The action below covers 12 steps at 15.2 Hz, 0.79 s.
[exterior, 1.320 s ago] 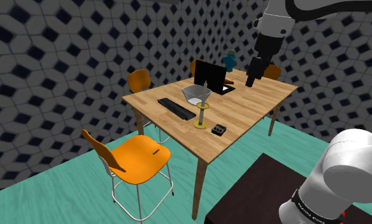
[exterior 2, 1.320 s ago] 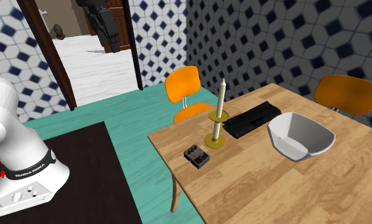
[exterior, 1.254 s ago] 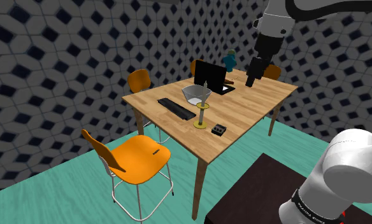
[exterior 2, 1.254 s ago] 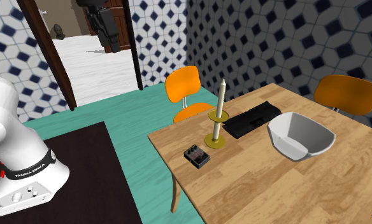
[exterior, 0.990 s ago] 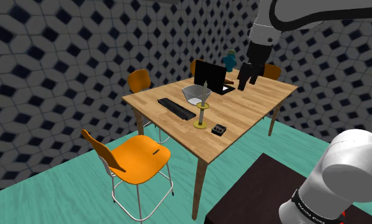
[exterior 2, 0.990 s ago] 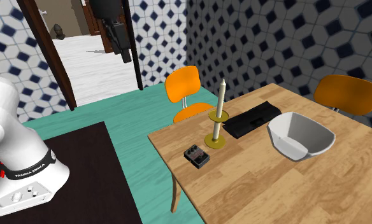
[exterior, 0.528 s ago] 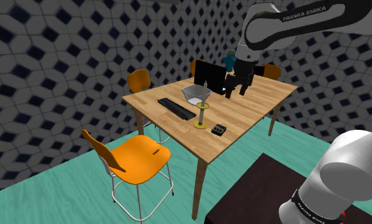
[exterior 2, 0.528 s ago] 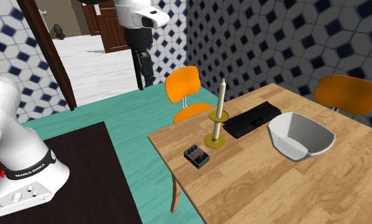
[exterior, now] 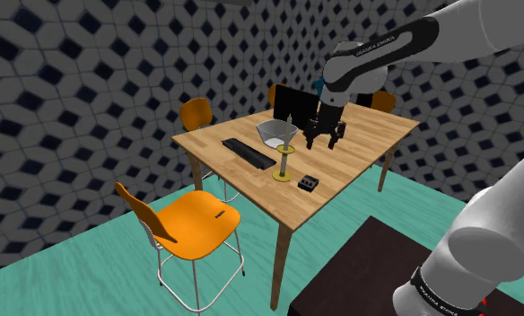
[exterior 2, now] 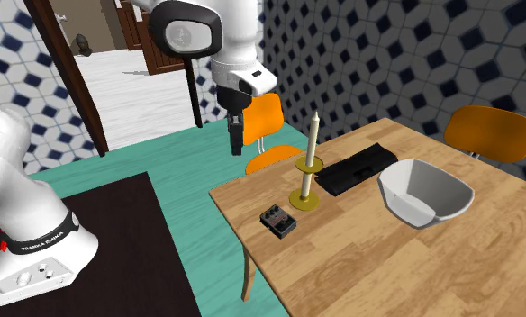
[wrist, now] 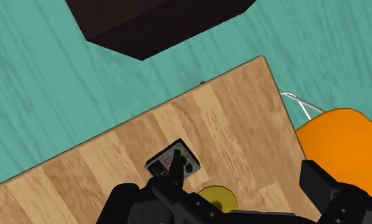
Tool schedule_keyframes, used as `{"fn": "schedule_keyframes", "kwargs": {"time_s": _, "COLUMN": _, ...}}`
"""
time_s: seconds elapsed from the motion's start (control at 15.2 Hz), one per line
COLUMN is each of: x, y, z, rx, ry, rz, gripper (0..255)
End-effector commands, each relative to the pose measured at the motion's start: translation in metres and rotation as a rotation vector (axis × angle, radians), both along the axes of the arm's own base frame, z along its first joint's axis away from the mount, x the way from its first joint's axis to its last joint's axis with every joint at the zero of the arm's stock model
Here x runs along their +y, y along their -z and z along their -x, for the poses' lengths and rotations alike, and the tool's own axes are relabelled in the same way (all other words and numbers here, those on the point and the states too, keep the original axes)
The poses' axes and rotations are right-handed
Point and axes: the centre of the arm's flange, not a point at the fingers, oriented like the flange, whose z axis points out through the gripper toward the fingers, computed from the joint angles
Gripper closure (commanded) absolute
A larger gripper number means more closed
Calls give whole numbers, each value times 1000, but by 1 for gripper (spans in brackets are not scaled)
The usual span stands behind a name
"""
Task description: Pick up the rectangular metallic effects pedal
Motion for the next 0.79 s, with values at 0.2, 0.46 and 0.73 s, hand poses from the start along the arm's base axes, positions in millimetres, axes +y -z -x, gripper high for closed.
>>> {"fn": "schedule_keyframes", "kwargs": {"time_s": 0.2, "x": -34, "y": 58, "z": -27, "rx": 32, "ry": 155, "rz": -56, "gripper": 0}}
{"fn": "schedule_keyframes", "kwargs": {"time_s": 0.46, "x": -62, "y": 106, "z": -42, "rx": 57, "ry": 277, "rz": -100, "gripper": 0}}
{"fn": "schedule_keyframes", "kwargs": {"time_s": 0.73, "x": -89, "y": 155, "z": -52, "rx": 82, "ry": 399, "rz": -145, "gripper": 0}}
